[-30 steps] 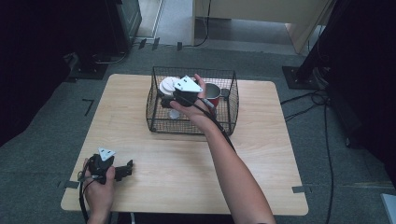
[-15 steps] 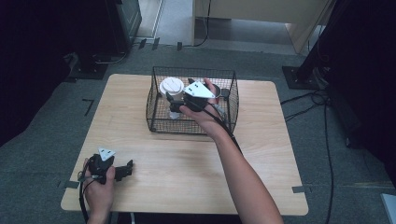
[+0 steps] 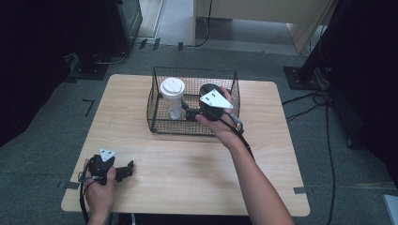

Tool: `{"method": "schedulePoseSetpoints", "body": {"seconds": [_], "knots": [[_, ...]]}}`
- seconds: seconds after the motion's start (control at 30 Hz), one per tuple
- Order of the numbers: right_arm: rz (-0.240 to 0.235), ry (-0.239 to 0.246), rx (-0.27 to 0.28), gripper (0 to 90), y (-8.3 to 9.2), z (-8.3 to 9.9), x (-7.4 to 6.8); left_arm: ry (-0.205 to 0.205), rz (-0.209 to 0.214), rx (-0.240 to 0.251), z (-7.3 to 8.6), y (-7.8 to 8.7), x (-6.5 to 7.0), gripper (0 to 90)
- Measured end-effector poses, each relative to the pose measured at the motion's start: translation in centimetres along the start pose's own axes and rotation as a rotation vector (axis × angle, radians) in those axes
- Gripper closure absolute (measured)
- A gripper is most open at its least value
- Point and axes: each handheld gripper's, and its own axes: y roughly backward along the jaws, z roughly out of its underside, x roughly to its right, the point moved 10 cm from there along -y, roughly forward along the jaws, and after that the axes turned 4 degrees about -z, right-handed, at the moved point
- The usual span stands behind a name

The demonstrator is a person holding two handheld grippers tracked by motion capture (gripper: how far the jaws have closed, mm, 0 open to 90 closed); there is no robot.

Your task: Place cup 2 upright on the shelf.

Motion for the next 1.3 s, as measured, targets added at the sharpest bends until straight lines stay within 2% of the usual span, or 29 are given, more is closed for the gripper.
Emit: {"method": "schedulePoseSetpoints", "body": {"seconds": [0.2,0.9,1.3], "knots": [[0.011,0.013,-0.015,6.0,1.7,1.3,0.6,-0.002,0.000,0.000,0.0,0.0,0.0,0.0],[0.056,-0.018,-0.036,6.0,6.9,4.7,2.5,0.001,0.000,0.001,0.0,0.0,0.0,0.0],[0.085,-0.050,-0.048,4.9,9.2,6.5,3.7,0.000,0.000,0.000,0.0,0.0,0.0,0.0]]}}
